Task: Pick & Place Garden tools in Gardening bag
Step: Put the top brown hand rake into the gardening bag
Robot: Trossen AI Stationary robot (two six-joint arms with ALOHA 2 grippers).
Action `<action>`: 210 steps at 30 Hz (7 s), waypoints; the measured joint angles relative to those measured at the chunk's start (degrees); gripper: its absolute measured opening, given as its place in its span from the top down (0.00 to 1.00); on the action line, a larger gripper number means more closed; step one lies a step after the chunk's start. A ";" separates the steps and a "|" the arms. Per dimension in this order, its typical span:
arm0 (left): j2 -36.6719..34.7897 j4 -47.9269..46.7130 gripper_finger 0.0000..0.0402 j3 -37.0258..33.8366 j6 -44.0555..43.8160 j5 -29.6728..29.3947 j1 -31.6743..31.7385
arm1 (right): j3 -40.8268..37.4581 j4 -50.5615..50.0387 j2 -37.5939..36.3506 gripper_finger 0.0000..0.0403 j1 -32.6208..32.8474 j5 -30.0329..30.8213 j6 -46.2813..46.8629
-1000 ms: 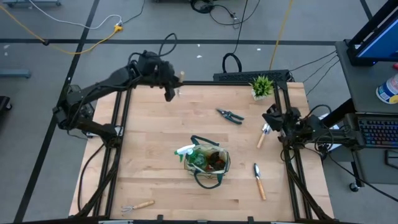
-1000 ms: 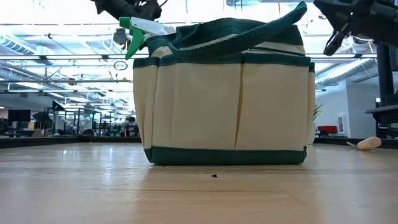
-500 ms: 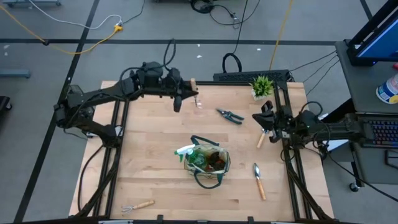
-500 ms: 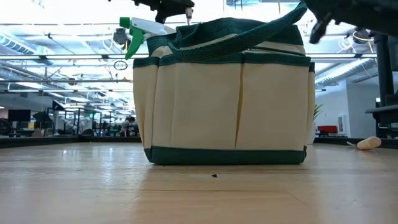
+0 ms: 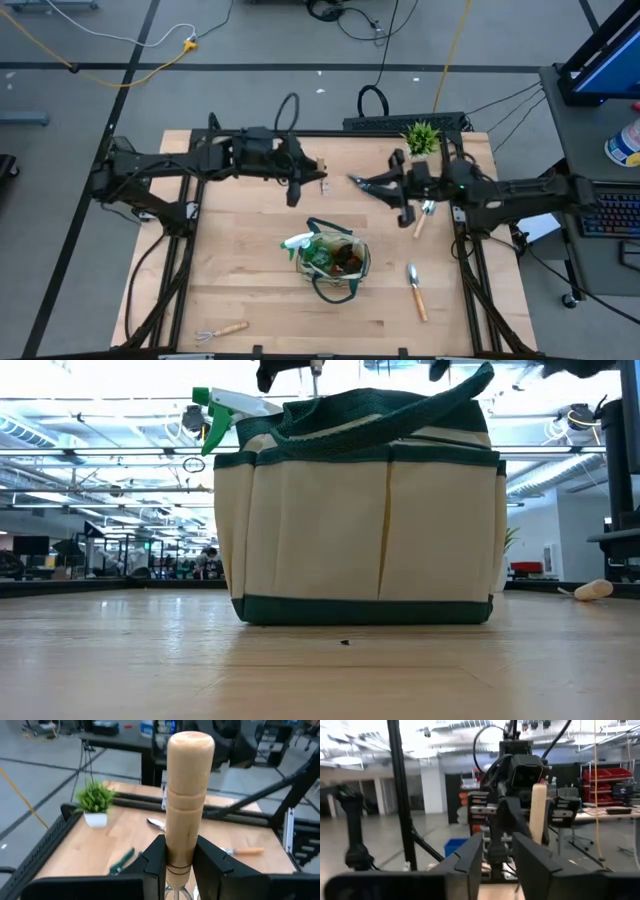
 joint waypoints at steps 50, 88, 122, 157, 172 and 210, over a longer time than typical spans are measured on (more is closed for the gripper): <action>3.23 2.72 0.83 -0.02 0.66 -6.04 -4.53 | 20.88 -6.06 22.33 0.58 -1.64 4.70 -1.42; 2.62 -3.42 0.31 0.06 12.34 -22.78 -4.35 | 20.86 -12.89 22.35 0.86 -1.91 14.94 0.87; -3.15 -45.89 0.30 -2.36 -6.16 -16.23 -2.97 | 20.88 -18.64 21.55 0.86 8.72 -9.13 14.20; -39.79 -10.84 0.30 -37.11 -16.09 -8.86 -9.08 | 16.40 -17.30 30.16 0.86 11.26 2.03 9.72; -39.75 -10.84 0.30 -37.11 -16.20 -8.89 -9.05 | 15.77 -21.46 30.59 0.86 13.20 7.97 9.85; -39.75 -10.80 0.30 -37.09 -17.07 -9.01 -9.05 | 12.26 -21.05 30.59 0.60 13.49 6.04 10.54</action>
